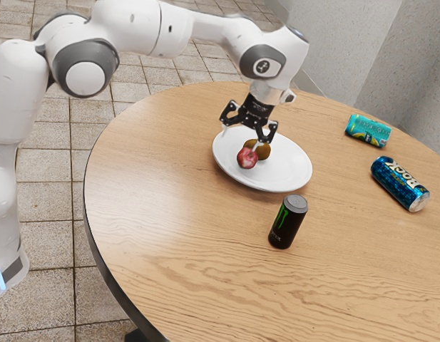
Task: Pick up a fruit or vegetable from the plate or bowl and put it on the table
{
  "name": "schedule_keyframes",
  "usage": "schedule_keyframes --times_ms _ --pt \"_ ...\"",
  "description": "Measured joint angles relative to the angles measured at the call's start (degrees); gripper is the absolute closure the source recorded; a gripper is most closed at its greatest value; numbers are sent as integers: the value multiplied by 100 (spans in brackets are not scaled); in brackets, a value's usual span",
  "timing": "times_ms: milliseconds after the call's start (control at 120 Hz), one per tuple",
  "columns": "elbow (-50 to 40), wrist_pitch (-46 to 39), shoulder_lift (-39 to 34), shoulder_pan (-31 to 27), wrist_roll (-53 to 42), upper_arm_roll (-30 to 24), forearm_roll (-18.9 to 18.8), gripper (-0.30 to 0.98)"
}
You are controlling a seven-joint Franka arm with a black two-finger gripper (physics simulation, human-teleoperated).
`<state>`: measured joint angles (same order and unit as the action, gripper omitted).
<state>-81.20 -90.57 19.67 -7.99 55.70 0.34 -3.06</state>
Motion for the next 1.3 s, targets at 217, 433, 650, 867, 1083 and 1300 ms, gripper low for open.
schedule_keyframes --times_ms 217,433,650,867,1083,1300 --pt "420 98 204 -71 -200 -400 -130 0" --pt "676 136 373 -161 -617 -456 -503 0" --pt "1051 132 783 -464 -971 -721 -595 0" --pt "1114 113 787 -502 -1218 -844 -608 0" --pt "651 -67 538 -458 -1390 -827 -571 0" --pt "480 -236 532 -450 -1510 -825 -512 0"
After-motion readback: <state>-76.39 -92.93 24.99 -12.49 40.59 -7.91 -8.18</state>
